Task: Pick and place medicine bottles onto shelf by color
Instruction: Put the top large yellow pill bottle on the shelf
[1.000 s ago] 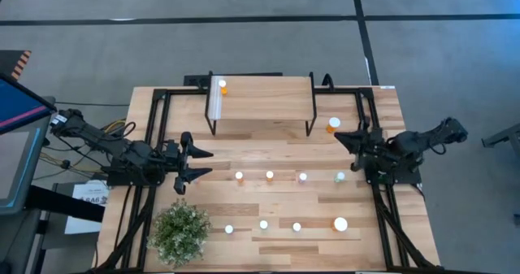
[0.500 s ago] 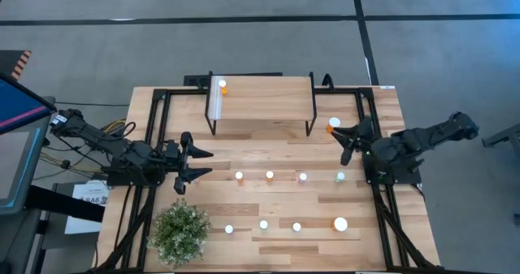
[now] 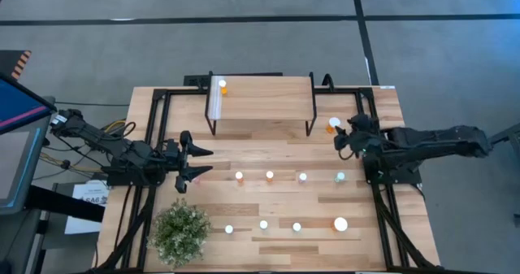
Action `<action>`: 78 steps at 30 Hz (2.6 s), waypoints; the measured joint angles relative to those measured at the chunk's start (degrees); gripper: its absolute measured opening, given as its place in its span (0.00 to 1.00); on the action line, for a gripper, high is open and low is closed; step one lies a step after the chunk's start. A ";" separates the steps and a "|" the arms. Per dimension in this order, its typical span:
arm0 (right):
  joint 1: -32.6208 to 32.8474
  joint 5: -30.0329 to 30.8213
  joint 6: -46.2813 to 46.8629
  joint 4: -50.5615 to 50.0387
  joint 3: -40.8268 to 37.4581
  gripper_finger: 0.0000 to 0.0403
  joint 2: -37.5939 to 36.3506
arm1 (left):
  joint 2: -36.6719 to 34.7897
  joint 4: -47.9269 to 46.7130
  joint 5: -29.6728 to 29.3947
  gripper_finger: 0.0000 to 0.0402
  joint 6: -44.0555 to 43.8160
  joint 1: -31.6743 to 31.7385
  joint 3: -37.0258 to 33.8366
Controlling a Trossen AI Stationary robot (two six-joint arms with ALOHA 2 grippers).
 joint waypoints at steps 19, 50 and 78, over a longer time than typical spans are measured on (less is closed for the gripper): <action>-26.05 -20.33 -16.95 17.87 -0.80 0.77 17.73 | 0.00 0.00 -0.09 0.53 0.68 0.00 0.00; -32.48 -24.99 -22.18 41.82 -12.64 0.60 26.88 | 0.00 -0.22 -0.09 0.53 1.44 -0.02 0.02; -32.37 -27.36 -23.30 23.22 2.87 0.52 8.17 | 0.00 -0.46 -0.11 0.53 0.93 0.00 0.02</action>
